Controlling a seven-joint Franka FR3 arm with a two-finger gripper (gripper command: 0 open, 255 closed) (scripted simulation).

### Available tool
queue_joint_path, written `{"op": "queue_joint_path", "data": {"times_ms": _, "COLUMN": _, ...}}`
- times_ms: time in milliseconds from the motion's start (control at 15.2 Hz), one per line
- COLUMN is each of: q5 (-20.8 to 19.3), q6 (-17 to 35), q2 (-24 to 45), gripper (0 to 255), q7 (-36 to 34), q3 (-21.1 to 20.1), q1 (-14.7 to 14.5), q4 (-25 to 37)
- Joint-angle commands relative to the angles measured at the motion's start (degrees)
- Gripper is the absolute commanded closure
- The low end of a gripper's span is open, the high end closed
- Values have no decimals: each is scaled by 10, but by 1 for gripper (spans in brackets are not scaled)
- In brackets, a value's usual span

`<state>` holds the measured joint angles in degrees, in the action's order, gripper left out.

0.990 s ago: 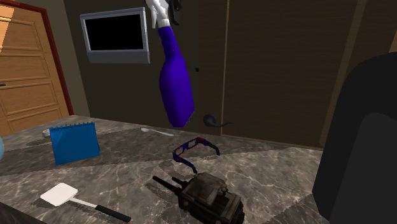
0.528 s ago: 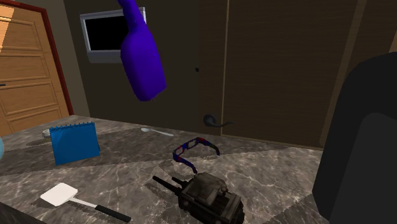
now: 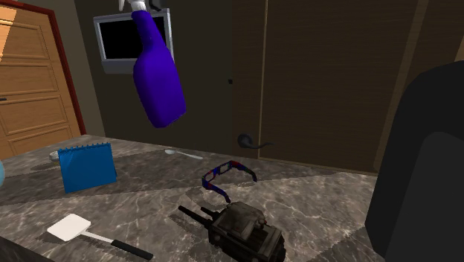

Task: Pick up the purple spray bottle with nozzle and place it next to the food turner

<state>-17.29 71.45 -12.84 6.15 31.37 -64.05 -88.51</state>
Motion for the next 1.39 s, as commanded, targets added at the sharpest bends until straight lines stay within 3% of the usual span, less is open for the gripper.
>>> {"op": "queue_joint_path", "data": {"times_ms": 0, "q5": -4, "q6": 17, "q2": -12, "gripper": 255, "q7": -8, "q3": -3, "q1": 0, "q4": -29}}
{"op": "queue_joint_path", "data": {"times_ms": 1320, "q5": -24, "q6": 165, "q2": -68, "gripper": 255, "q7": -55, "q3": -1, "q1": 8, "q4": -232}}
